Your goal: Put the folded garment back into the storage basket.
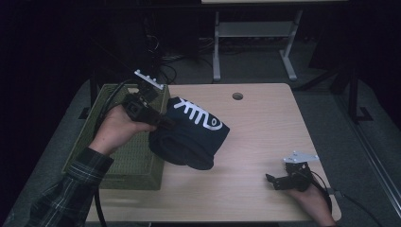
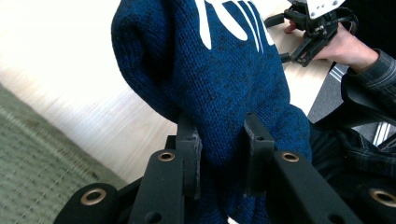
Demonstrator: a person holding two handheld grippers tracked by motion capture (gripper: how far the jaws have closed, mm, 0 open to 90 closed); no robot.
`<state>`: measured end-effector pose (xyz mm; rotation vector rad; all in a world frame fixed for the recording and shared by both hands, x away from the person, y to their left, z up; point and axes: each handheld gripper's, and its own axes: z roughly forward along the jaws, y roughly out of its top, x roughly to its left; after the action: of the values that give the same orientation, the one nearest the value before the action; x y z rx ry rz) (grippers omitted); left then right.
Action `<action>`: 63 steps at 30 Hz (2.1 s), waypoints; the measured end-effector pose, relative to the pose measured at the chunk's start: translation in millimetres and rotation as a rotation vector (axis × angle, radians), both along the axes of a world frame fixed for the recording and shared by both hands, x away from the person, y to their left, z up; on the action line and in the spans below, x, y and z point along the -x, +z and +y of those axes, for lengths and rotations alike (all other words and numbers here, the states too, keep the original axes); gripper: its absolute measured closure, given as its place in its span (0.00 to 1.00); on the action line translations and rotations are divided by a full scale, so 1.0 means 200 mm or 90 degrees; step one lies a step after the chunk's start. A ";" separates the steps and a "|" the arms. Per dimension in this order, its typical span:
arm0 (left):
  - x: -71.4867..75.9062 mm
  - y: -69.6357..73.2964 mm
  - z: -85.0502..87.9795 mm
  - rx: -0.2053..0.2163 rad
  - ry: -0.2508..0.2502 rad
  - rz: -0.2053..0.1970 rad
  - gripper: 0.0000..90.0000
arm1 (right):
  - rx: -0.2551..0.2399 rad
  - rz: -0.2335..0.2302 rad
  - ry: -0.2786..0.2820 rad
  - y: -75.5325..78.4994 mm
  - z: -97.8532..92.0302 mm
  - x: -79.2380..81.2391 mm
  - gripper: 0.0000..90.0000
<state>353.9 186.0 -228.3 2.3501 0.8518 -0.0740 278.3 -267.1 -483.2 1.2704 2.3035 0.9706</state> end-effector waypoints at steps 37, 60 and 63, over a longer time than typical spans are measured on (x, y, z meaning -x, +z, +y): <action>0.12 0.16 0.66 0.049 0.142 -0.041 0.81 | 0.000 0.000 0.000 0.00 0.00 0.00 0.03; 0.11 0.02 0.90 0.056 0.164 -0.013 0.81 | 0.002 -0.003 0.003 0.00 0.00 0.00 0.03; 0.10 -0.02 0.95 0.065 0.164 -0.009 0.81 | 0.002 -0.003 0.002 0.00 0.00 0.00 0.03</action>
<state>334.7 375.5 -233.2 2.1252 1.1098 0.0061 278.6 -267.5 -483.3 1.2620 2.3040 0.9705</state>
